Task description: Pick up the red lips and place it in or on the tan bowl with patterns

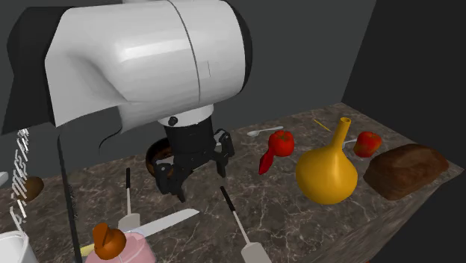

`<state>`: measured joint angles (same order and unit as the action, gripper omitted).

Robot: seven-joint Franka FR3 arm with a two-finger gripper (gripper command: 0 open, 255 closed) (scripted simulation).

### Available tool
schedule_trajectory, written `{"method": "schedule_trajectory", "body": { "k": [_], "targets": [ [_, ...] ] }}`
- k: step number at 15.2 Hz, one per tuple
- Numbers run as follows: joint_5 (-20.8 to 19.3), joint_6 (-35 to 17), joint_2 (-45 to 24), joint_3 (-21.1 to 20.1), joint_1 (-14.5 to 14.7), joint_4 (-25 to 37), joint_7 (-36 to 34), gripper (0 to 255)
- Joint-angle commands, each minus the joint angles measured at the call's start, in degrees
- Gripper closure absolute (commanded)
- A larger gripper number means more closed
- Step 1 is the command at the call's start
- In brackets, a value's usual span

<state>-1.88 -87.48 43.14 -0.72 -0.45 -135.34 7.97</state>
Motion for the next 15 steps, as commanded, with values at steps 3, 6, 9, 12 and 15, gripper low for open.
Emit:
{"method": "schedule_trajectory", "body": {
  "k": [3,6,9,12,15],
  "targets": [
    [-0.34,-2.42,-3.56,1.16,-1.53,0.85,-1.19,0],
    [-0.69,-5.75,-8.95,2.96,-3.72,2.47,-2.91,0],
    [-0.82,-8.72,-14.35,4.85,-5.72,4.48,-4.54,0],
    [-0.69,-11.33,-19.72,6.82,-7.58,6.82,-6.03,0],
    [-0.24,-13.59,-25.03,8.85,-9.32,9.44,-7.37,0]
  ]
}}
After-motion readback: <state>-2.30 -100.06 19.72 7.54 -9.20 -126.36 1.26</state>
